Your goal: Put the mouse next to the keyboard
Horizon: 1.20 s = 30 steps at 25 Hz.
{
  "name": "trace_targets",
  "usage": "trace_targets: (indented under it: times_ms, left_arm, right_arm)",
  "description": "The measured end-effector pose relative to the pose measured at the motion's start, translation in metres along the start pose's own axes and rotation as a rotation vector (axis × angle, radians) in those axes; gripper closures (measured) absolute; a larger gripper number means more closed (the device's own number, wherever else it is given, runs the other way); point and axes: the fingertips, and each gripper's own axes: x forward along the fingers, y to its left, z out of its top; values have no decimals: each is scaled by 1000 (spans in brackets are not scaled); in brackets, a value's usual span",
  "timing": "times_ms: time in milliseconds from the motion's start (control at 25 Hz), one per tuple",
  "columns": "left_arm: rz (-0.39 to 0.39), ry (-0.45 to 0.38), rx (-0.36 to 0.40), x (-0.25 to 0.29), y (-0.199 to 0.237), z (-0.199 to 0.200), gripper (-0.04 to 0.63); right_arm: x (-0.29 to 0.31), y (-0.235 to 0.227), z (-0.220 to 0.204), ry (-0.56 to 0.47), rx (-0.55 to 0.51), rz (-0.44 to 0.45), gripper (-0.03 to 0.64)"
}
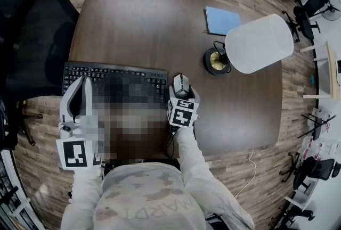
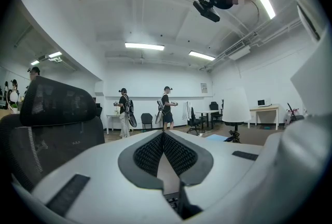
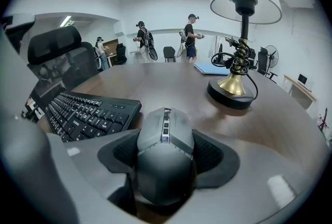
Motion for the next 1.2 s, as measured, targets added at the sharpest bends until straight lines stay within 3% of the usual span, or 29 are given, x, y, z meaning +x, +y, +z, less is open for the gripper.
trace_targets:
  times_ms: [400, 920, 1000, 1200]
  left_arm:
    - [-12, -17, 2, -7, 2, 7, 588]
    - [-41, -53, 8, -23, 7, 20, 588]
    - [-48, -61, 7, -26, 8, 23, 588]
    - [-73, -83, 7, -34, 6, 30, 588]
  right_arm:
    - [-2, 2, 0, 4, 33, 21, 300]
    - [-45, 10, 20, -128, 79, 60, 300]
    - [-57, 16, 25, -154, 74, 86, 366]
    - [-88, 27, 37, -228, 30, 86, 606]
